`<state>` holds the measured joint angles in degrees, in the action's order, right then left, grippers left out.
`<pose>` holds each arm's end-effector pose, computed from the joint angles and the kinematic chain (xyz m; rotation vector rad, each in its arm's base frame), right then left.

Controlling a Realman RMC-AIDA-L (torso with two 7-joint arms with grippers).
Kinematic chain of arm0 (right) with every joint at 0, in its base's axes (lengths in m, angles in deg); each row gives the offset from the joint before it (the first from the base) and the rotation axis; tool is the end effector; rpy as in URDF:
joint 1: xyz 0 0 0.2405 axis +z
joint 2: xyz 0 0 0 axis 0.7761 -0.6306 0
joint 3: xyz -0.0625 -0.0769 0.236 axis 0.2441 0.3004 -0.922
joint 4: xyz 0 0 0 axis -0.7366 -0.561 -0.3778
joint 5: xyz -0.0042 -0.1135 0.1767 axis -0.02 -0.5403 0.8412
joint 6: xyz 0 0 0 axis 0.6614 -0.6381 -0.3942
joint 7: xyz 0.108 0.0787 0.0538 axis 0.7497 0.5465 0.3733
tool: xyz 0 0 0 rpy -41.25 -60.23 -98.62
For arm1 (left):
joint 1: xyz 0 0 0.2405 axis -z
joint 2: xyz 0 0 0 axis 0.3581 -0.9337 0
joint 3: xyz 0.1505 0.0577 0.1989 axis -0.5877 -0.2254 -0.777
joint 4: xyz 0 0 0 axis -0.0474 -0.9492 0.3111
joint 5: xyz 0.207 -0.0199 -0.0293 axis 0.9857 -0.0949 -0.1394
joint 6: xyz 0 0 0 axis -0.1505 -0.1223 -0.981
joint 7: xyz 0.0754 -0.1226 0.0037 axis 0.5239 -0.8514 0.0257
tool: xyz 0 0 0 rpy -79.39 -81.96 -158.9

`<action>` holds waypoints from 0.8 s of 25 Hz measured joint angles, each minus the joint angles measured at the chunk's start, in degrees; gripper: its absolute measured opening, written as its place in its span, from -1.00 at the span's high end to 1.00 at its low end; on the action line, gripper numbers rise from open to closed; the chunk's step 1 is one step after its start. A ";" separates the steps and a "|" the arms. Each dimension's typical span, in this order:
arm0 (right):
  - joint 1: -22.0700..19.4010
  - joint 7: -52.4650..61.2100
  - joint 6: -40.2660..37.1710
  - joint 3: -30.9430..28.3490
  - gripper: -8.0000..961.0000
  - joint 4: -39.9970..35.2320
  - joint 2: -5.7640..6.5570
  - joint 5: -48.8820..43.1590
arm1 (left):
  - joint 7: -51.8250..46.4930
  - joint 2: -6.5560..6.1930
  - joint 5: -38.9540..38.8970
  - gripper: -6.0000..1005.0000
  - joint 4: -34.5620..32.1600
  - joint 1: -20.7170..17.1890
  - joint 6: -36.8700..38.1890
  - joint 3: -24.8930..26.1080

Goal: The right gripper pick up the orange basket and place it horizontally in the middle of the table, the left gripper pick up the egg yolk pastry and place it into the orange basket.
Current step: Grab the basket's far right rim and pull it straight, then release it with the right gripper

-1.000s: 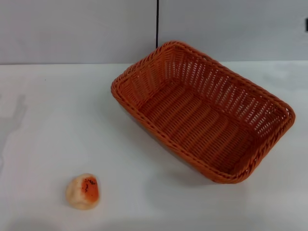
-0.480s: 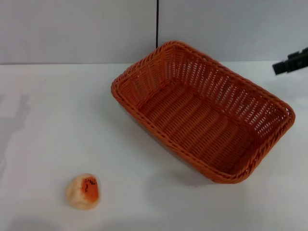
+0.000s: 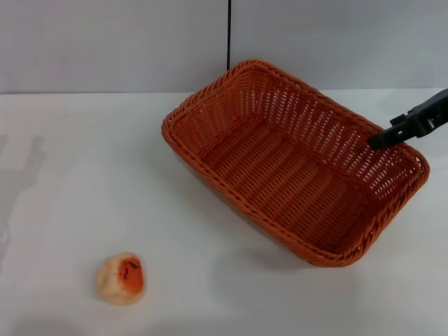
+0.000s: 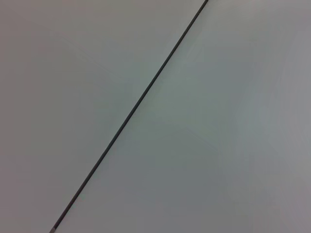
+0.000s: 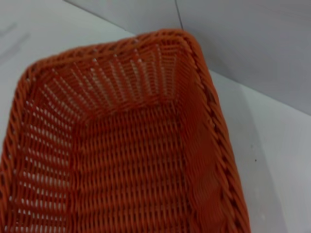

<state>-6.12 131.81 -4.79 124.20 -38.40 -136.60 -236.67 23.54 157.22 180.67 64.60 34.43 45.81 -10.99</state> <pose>0.2158 0.3944 0.0667 -2.6331 1.0766 -0.1965 -0.3522 0.2304 0.0444 -1.3302 -0.7285 -1.3553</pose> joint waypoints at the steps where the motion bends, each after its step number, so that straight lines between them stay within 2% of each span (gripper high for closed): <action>1: 0.24 0.05 0.66 0.36 -0.54 0.01 -0.47 -1.02 | 0.00 0.00 0.00 -0.53 0.00 0.00 -0.06 0.03; 16: 1.65 0.02 5.11 3.22 -0.54 4.94 -1.20 -2.95 | 0.02 0.00 -0.15 -0.53 0.09 0.21 -0.95 0.26; 20: 1.38 -0.16 5.21 3.22 -0.38 4.22 -1.27 -2.95 | 0.02 0.00 -0.22 -0.53 0.09 0.36 -1.17 0.26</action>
<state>-4.74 131.65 0.42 127.42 -34.18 -137.87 -239.62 23.56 157.22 180.45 64.69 34.79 44.63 -10.73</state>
